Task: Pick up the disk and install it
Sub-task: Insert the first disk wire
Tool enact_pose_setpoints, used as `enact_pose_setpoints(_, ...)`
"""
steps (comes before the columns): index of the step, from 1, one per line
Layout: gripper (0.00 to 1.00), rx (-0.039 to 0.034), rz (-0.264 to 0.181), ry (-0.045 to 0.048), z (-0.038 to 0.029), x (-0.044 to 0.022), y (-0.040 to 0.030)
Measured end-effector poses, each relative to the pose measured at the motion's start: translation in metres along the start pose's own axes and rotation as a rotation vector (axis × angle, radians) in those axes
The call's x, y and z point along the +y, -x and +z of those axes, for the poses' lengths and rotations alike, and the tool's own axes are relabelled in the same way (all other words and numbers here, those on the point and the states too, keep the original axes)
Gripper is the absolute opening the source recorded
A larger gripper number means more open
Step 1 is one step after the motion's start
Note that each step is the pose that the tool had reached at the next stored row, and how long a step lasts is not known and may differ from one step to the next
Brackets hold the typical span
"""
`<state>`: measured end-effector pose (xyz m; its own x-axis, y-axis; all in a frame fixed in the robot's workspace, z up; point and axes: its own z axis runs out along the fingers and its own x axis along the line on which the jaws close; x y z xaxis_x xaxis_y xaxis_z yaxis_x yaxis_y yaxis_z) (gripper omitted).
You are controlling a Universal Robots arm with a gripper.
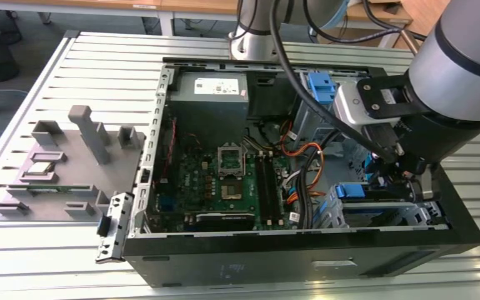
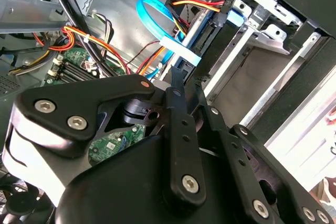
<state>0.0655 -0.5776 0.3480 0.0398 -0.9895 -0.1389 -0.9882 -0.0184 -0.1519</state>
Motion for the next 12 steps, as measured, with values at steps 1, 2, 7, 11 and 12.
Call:
enact_pose_setpoints(1,0.24,-0.0001,0.0,-0.0001,-0.0003,-0.0001,0.0)
enact_pose_setpoints(2,0.24,-0.0002,0.0,-0.0001,-0.0005,-0.0001,0.0001)
enact_pose_setpoints(7,0.24,-0.0001,0.0,0.0,-0.0014,-0.0002,0.0002)
enact_pose_setpoints(11,0.24,-0.0002,0.0,-0.0001,-0.0014,-0.0002,0.0002)
enact_pose_setpoints(12,0.24,-0.0001,0.0,-0.0001,-0.0014,-0.0002,0.0002)
